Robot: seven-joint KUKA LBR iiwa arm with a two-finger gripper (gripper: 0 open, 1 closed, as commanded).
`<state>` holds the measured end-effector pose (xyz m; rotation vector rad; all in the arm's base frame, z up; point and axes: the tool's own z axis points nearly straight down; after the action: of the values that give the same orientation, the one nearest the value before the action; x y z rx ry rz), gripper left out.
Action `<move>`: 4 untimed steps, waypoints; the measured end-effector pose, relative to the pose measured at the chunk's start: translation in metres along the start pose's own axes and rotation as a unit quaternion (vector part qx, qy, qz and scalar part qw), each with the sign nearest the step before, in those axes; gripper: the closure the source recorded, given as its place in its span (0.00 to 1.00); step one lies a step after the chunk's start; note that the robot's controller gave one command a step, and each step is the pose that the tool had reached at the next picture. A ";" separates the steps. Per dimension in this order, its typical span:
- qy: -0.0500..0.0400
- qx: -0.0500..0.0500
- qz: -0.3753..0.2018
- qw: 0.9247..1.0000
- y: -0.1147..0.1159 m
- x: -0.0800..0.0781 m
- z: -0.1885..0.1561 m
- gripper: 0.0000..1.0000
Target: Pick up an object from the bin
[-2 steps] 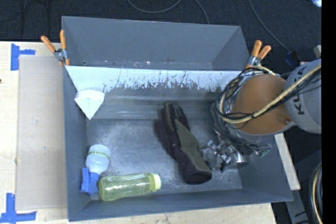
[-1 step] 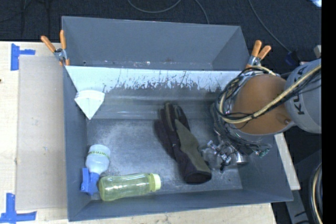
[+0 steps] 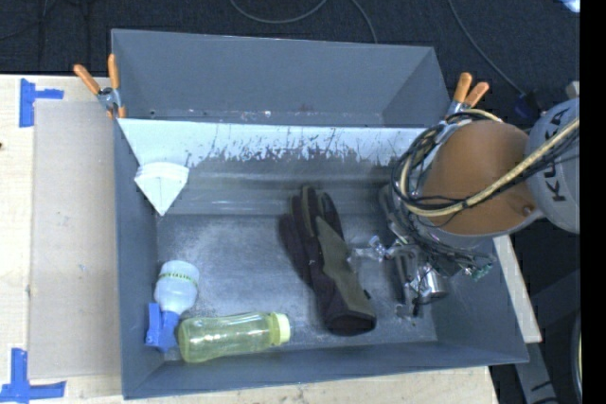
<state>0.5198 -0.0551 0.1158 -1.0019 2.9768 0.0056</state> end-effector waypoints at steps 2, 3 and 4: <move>0.000 0.001 -0.063 0.998 0.032 -0.001 0.023 0.00; 0.001 -0.001 -0.043 0.999 0.054 -0.006 0.041 0.00; -0.001 0.000 0.029 1.000 0.068 -0.028 0.040 1.00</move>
Offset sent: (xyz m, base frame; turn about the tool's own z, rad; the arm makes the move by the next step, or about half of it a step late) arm -0.0261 0.0370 -0.0311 -0.1733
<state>0.5008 0.0166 0.0758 -0.9145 3.0033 0.0053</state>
